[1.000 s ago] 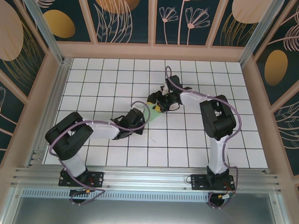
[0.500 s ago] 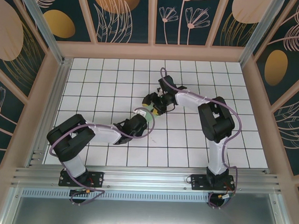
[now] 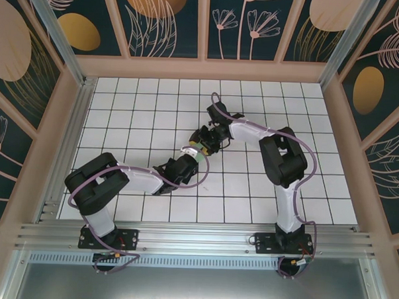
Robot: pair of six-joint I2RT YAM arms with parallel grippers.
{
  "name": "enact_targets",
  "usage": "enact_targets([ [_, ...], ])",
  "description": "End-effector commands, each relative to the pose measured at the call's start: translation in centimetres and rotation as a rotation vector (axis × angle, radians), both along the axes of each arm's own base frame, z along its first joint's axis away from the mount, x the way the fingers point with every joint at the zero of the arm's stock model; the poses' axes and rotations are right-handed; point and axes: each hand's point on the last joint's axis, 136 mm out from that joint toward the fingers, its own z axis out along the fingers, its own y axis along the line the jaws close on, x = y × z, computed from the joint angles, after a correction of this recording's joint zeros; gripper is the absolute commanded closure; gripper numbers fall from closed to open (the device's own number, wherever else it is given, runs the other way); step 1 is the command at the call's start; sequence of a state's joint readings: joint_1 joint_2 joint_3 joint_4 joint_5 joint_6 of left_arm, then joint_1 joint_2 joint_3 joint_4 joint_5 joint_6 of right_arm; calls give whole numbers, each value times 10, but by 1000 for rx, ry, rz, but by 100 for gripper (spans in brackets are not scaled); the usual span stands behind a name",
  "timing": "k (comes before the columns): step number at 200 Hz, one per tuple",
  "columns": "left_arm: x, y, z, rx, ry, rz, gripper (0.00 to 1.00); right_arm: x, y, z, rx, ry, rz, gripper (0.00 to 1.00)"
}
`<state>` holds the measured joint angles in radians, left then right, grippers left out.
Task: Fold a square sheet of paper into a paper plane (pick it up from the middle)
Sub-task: Fold the wing for the fifth time at the center of the table.
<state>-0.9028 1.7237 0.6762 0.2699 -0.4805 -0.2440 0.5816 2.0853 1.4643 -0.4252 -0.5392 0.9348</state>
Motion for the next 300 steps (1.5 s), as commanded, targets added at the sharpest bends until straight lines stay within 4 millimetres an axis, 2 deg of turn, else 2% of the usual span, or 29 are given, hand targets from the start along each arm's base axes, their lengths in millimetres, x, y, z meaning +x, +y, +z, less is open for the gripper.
enact_targets([
  [1, -1, 2, -3, 34, -21, -14, 100, -1, 8, 0, -6, 32, 4, 46],
  [36, -1, 2, -2, 42, -28, -19, 100, -2, 13, -4, -15, 44, 20, 49],
  [86, -1, 3, -4, 48, -25, -12, 100, -4, 9, -4, -31, 35, 26, 59],
  [124, -4, 5, -8, 45, -9, -5, 100, -4, 4, -5, -44, 25, 26, 75],
  [154, -7, 4, -10, 22, 11, 0, 100, -5, 2, -8, -49, 17, 32, 84],
  [168, -9, 3, -10, 2, 25, 5, 94, -6, 1, -9, -47, 13, 35, 89],
  [188, -14, 1, -11, -41, 56, 12, 80, -6, -1, -10, -40, -10, 47, 95],
  [193, -13, -2, 0, -77, 46, 12, 77, -6, 0, -9, -34, -21, 52, 97],
  [216, -18, -6, 12, -171, 73, 23, 62, -5, -2, -6, 2, -76, 77, 100],
  [234, -21, -8, 24, -270, 101, 28, 54, -4, -1, 0, 63, -131, 98, 100],
  [274, -21, -4, 47, -547, 184, 68, 43, -1, -3, 13, 125, -251, 156, 100],
  [300, -22, -10, 50, -674, 265, 84, 42, -4, -2, 20, 167, -309, 198, 100],
])
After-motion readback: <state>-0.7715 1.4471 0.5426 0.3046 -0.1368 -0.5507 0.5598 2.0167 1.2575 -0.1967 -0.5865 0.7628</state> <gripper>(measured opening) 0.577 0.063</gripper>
